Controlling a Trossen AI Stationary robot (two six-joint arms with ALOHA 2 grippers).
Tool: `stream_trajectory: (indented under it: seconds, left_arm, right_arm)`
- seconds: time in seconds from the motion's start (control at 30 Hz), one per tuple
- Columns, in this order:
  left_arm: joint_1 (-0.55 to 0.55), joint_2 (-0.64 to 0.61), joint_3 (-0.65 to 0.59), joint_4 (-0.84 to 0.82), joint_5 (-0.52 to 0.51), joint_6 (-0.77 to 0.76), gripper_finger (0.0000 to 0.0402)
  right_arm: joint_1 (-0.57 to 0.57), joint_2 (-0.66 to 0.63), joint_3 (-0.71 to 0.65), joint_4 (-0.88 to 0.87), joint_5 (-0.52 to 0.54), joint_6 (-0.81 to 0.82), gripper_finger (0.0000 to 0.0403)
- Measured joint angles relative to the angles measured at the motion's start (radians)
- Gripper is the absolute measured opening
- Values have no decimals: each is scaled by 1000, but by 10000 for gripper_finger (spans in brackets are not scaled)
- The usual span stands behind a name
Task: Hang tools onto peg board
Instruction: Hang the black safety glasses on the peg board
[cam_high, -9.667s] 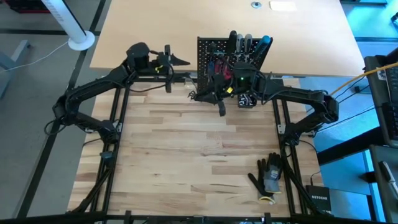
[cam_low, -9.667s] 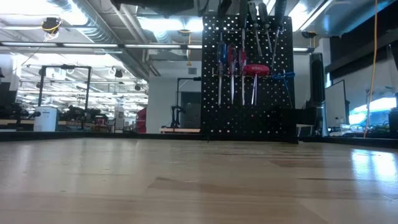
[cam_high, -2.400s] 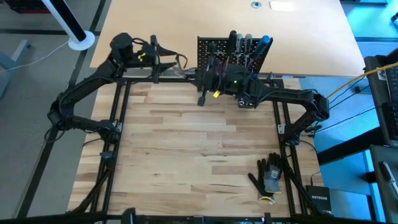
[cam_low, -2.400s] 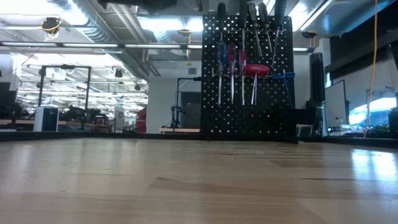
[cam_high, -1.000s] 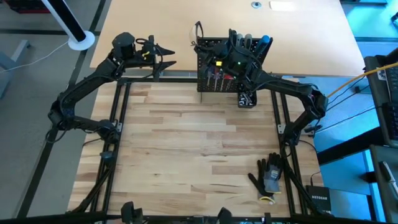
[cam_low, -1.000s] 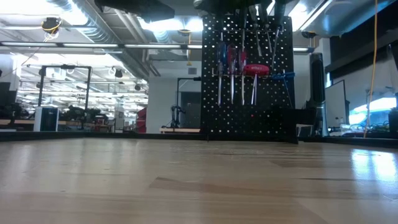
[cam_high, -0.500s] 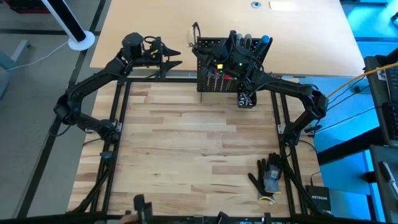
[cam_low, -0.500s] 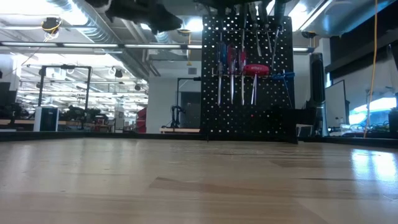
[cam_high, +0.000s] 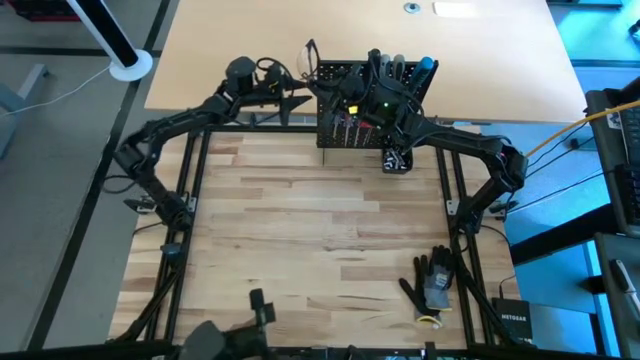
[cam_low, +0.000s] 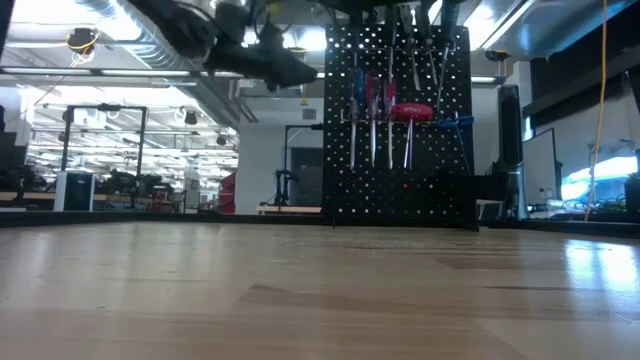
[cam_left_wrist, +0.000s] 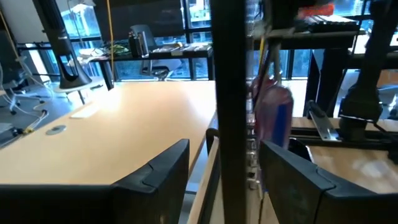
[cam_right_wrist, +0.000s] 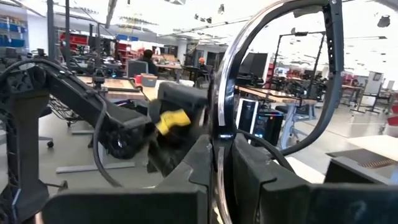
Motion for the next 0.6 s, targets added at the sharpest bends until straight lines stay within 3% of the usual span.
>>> stream_trajectory:
  seconds: [0.3, 0.6]
  left_arm:
    - [-1, 111, 0, 152, 63, -48, 184]
    - [-51, 127, 0, 131, 89, -18, 184]
  right_arm:
    - [0, 0, 0, 0, 1, 1, 35]
    - [0, -1, 1, 0, 0, 1, 35]
